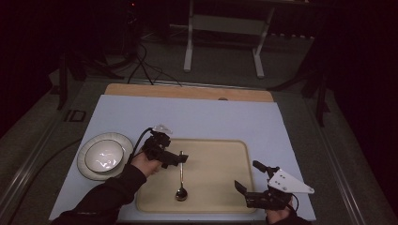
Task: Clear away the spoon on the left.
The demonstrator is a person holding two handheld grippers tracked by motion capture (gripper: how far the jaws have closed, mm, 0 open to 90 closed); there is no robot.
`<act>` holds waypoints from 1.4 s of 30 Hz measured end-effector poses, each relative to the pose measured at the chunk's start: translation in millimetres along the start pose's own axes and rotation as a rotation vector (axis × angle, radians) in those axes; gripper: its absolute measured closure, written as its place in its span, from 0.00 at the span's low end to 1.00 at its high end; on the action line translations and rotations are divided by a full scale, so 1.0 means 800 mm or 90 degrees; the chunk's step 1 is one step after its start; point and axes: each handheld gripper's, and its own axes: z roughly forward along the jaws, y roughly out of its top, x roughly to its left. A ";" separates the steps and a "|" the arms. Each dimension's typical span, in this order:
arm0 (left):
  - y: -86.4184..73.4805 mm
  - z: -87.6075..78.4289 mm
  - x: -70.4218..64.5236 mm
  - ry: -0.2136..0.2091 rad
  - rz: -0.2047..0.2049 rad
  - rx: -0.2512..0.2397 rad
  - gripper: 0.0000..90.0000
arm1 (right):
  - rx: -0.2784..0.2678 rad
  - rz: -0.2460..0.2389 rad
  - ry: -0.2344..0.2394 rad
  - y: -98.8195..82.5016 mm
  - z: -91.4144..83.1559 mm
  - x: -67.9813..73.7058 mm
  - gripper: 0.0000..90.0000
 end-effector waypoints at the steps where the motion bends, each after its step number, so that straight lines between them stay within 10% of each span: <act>1: -0.001 -0.005 -0.004 -0.005 0.006 -0.006 0.02 | 0.000 0.000 0.000 0.000 0.000 0.000 0.12; 22: -0.047 -0.068 -0.032 -0.027 0.066 -0.053 0.02 | 0.002 0.001 0.005 0.000 0.002 0.001 0.12; 42: -0.103 -0.064 -0.039 -0.040 0.090 -0.061 0.02 | 0.014 0.003 0.006 -0.001 0.004 0.000 0.12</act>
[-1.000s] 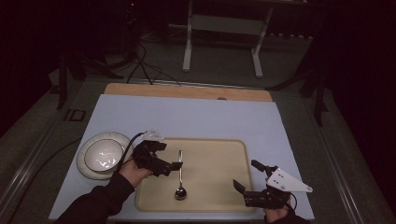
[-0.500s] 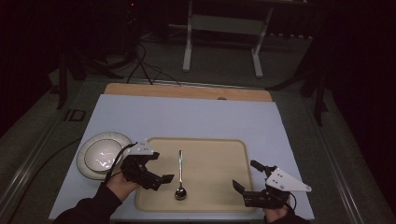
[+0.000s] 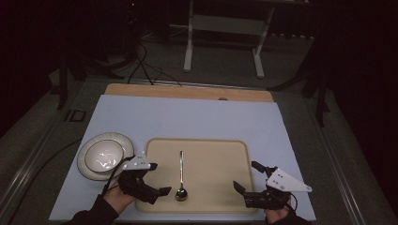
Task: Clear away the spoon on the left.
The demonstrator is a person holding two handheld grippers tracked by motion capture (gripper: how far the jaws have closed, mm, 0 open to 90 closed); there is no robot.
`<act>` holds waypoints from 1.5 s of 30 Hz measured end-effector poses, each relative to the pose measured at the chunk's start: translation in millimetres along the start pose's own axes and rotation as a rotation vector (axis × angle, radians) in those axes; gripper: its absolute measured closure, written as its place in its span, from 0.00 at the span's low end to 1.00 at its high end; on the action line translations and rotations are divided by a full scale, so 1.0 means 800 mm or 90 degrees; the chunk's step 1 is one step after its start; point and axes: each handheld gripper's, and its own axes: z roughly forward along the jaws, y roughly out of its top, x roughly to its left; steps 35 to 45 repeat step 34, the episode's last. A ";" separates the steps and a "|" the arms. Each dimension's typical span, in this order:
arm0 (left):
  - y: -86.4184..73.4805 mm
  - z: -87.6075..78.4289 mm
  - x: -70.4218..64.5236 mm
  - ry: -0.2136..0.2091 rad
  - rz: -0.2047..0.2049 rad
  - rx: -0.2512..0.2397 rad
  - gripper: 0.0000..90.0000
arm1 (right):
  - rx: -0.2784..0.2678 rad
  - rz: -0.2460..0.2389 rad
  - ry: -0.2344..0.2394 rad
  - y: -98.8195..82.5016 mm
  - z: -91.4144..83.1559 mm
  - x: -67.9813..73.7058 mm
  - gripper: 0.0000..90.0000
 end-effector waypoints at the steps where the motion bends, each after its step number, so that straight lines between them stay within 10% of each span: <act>1: -0.003 0.001 0.000 0.002 0.001 0.000 0.02 | 0.002 -0.001 -0.001 0.000 0.000 0.000 0.12; 17: -0.024 0.009 0.006 0.022 0.011 -0.057 0.02 | 0.011 0.000 0.001 -0.002 0.002 -0.001 0.12; 45: -0.026 0.013 0.009 0.046 0.014 -0.067 0.02 | 0.012 0.007 0.007 -0.002 0.002 -0.002 0.12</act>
